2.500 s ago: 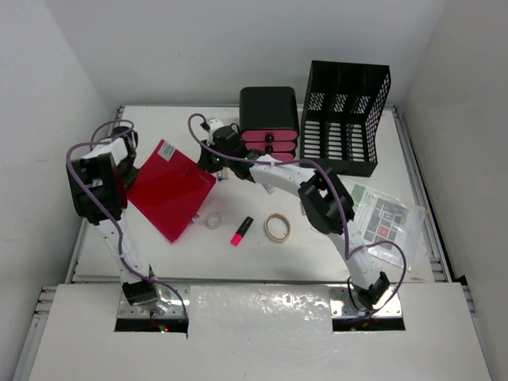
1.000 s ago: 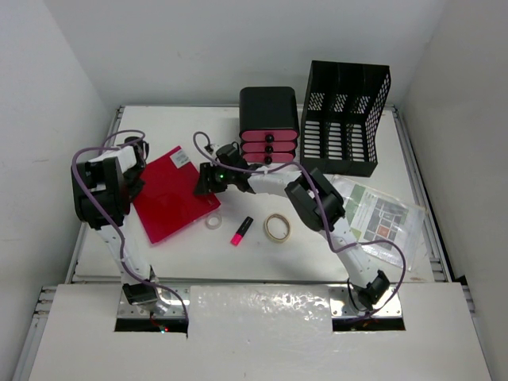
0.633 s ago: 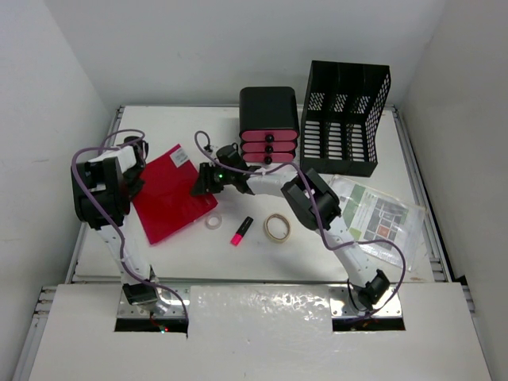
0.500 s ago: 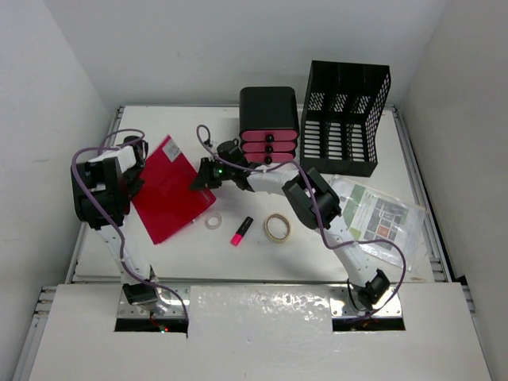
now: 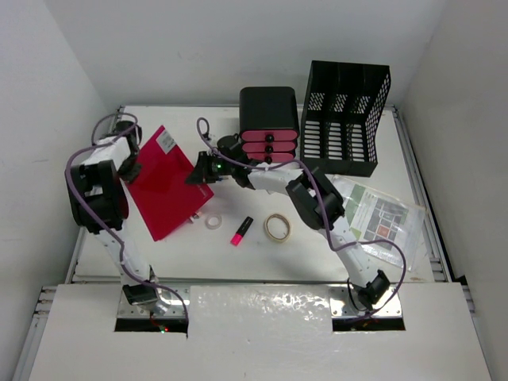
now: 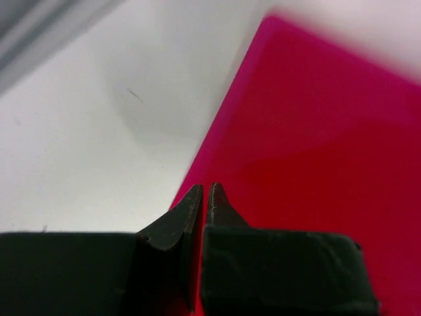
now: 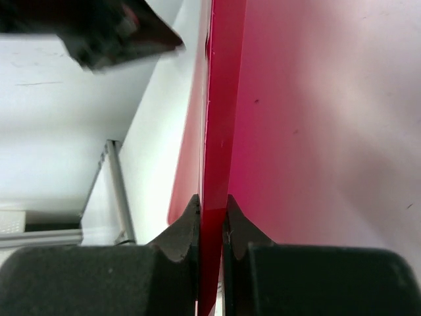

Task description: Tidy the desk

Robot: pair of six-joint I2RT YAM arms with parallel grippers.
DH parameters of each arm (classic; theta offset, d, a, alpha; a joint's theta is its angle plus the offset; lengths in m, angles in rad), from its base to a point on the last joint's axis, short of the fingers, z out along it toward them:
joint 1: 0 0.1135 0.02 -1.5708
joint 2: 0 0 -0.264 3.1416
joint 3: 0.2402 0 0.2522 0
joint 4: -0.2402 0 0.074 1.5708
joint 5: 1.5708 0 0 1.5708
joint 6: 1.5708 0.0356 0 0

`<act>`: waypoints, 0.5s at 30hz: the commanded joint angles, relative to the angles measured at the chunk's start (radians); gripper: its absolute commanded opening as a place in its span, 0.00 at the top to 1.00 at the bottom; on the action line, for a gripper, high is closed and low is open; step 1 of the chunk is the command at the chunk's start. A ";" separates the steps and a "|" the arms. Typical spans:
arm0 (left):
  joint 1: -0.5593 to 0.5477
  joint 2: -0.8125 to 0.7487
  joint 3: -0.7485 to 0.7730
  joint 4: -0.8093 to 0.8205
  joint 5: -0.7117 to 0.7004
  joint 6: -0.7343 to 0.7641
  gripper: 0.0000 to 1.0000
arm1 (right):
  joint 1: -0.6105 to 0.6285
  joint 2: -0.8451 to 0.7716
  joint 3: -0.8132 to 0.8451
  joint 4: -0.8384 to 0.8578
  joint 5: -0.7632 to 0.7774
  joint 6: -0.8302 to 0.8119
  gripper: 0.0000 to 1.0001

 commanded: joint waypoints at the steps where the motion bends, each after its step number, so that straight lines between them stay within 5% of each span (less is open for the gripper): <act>1: 0.036 -0.177 0.105 -0.023 -0.025 -0.019 1.00 | 0.009 -0.160 -0.001 0.128 -0.029 0.014 1.00; 10: 0.036 -0.455 0.006 0.006 -0.054 0.001 1.00 | -0.023 -0.389 -0.064 0.172 0.023 0.000 1.00; 15: 0.034 -0.607 -0.169 0.136 0.070 0.041 0.95 | -0.069 -0.591 -0.188 0.062 0.182 -0.196 1.00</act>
